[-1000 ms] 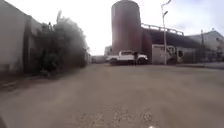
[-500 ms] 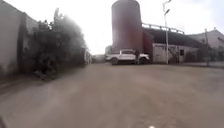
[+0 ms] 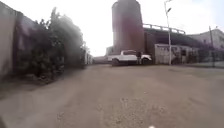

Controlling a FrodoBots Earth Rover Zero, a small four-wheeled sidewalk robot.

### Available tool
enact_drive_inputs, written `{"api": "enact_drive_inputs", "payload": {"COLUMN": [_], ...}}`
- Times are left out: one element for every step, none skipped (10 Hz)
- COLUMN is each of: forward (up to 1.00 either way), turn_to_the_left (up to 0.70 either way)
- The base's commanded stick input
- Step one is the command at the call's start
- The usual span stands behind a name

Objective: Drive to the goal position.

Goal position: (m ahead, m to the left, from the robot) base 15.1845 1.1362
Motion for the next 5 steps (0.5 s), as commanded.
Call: {"api": "enact_drive_inputs", "payload": {"forward": [0.7, 0.7, 0.7, 0.7, 0.7], "turn_to_the_left": [0.15, 0.29, 0.36, 0.36, 0.01]}}
